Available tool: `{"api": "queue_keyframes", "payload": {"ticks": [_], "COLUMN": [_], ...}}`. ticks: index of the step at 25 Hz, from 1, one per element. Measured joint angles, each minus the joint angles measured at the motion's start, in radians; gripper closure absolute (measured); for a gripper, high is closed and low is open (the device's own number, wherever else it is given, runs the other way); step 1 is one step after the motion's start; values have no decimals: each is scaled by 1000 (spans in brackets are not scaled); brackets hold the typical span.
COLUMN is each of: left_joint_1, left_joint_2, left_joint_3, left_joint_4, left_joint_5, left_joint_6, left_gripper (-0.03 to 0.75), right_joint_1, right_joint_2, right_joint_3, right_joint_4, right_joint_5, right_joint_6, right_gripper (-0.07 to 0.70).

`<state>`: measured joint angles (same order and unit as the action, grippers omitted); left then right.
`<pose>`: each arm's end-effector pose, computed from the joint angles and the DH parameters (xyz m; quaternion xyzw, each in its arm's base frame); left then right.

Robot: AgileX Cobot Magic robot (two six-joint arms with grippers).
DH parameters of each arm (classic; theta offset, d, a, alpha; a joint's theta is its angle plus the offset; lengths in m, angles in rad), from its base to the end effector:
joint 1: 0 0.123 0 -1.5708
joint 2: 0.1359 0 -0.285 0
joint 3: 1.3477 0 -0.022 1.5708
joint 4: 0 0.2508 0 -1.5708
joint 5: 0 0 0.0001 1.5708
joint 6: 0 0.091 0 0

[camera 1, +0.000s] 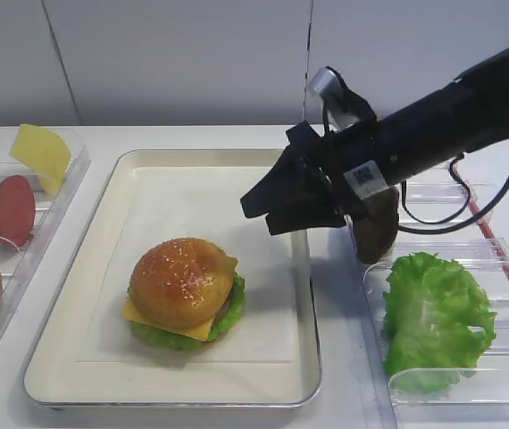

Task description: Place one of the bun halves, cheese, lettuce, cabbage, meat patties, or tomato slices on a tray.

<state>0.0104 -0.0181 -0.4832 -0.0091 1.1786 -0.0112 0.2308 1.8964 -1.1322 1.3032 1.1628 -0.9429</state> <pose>-0.0111 -0.0009 0.2633 -0.0091 0.8821 -0.0047 0.4709 0.3227 0.1586 0.1984 -0.1756 0.8295 0.5240 0.0811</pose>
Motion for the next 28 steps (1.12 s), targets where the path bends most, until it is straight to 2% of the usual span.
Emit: {"api": "queue_keyframes", "payload": {"ticks": [7,10,16,21,24,28], "left_joint_1": [0,0,0,0,0,0], "left_joint_2": [0,0,0,0,0,0], "left_joint_3": [0,0,0,0,0,0], "left_joint_4": [0,0,0,0,0,0], "left_joint_5": [0,0,0,0,0,0], "left_joint_6": [0,0,0,0,0,0], "left_gripper": [260,260,260,260,260,259], "right_joint_1": [0,0,0,0,0,0], "right_joint_2": [-69,-96,-135,-190,-241,-342], "right_joint_3": [-141,-229,-385,-407,-407,-407], "right_joint_4": [-73,-202,-633,-924,-1005,-1024], "right_joint_5": [19,31,51,64,72,76], "right_joint_6": [32,121,416,596,670,700], "right_gripper": [275,293,323,327,329,352]}}
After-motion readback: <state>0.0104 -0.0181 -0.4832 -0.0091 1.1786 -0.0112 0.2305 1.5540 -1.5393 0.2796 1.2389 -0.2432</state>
